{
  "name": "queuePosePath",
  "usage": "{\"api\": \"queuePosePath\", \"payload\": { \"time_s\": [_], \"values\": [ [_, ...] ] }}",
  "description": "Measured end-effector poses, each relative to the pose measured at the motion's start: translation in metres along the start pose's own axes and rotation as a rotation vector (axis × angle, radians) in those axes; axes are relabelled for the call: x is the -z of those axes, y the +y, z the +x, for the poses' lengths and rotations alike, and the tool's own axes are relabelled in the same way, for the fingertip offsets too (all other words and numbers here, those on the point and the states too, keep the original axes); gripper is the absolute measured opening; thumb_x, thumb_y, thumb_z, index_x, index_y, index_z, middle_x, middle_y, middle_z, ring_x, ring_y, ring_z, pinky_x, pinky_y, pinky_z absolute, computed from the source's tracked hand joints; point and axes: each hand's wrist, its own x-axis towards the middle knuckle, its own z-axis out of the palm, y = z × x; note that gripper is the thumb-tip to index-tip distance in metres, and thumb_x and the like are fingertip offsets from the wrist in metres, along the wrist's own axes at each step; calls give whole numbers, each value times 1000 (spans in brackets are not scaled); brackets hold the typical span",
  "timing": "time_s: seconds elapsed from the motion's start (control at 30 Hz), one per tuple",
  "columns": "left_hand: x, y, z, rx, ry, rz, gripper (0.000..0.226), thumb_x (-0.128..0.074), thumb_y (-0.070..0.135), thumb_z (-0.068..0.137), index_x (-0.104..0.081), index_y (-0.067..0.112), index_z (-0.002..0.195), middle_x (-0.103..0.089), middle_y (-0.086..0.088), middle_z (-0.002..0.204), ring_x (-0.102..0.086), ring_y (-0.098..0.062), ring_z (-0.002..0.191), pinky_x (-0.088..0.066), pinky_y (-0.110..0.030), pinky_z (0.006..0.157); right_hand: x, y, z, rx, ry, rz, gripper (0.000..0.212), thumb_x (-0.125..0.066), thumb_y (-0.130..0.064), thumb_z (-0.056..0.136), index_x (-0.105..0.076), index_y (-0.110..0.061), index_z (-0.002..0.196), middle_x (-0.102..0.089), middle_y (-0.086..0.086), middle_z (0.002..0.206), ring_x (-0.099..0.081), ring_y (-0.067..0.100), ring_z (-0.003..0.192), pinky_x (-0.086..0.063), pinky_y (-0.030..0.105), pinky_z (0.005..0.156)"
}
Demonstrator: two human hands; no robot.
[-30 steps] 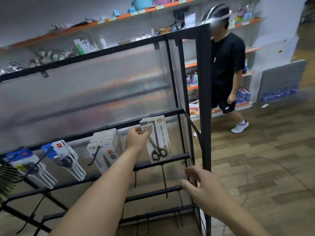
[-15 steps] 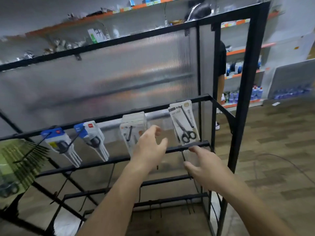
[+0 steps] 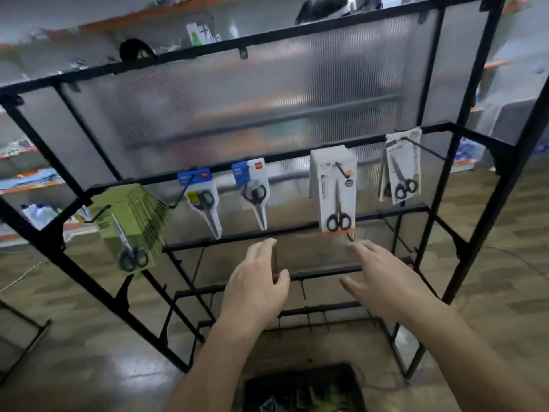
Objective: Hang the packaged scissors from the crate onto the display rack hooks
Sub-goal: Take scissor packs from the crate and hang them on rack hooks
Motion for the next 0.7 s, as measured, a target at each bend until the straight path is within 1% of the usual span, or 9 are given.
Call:
{"api": "queuePosePath", "payload": {
  "time_s": [0.07,0.13,0.23,0.27,0.33,0.43,0.53,0.57,0.7],
  "values": [
    [6,-15,-14,-2,-25,20,56,-52,37,103,-31,32,155,-41,9,154,-51,-17,131,-47,-35,104,-10,-15,-16,-15,-22,-36,66,-53,-48,99,-30,-27,157,-26,-9,165,-26,13,151,-33,33,116],
    [11,-25,-27,-26,-56,35,53,-52,38,103,-36,30,152,-44,8,152,-49,-18,132,-43,-36,109,-17,-24,-32,-19,-47,-65,70,-54,-50,99,-26,-27,160,-20,-8,168,-19,13,154,-29,34,120],
    [14,-35,-43,-78,-62,101,49,-51,39,103,-41,29,150,-44,11,150,-43,-15,137,-25,-34,123,-18,-35,-50,-21,-49,-74,72,-55,-50,98,-25,-27,160,-21,-7,167,-21,15,154,-31,34,121],
    [14,-37,-48,-89,-59,112,49,-50,39,103,-42,28,150,-44,11,149,-40,-12,138,-18,-34,126,-17,-38,-55,-17,-46,-81,71,-55,-49,98,-25,-27,159,-23,-7,167,-22,15,153,-31,34,121],
    [13,-37,-59,-98,-80,103,50,-50,39,103,-40,28,151,-43,11,151,-36,-10,142,-12,-34,127,-15,-43,-66,-4,-47,-100,70,-53,-47,99,-25,-26,160,-25,-7,165,-22,14,153,-29,32,120],
    [8,-34,-77,-92,-144,77,55,-48,40,105,-31,31,156,-36,13,157,-33,-14,146,-14,-35,127,-15,-44,-85,10,-53,-137,68,-49,-47,102,-23,-26,161,-24,-8,166,-19,13,153,-25,29,119],
    [-2,-28,-92,-67,-166,49,60,-49,41,104,-27,32,158,-35,12,160,-39,-17,143,-32,-36,120,-20,-34,-103,1,-87,-129,69,-49,-49,101,-21,-28,161,-22,-7,168,-15,13,156,-20,30,123],
    [-5,-25,-96,-57,-171,47,60,-50,42,104,-27,32,158,-36,11,160,-41,-18,142,-35,-35,118,-23,-29,-110,2,-96,-124,69,-50,-49,101,-22,-28,161,-23,-7,167,-14,13,156,-19,30,123],
    [-19,-11,-119,-47,-234,134,56,-49,42,104,-33,28,156,-40,8,157,-42,-18,139,-31,-34,118,-30,-11,-142,-9,-170,-113,71,-51,-48,101,-19,-27,161,-19,-6,169,-10,14,157,-16,31,124]
  ]
}}
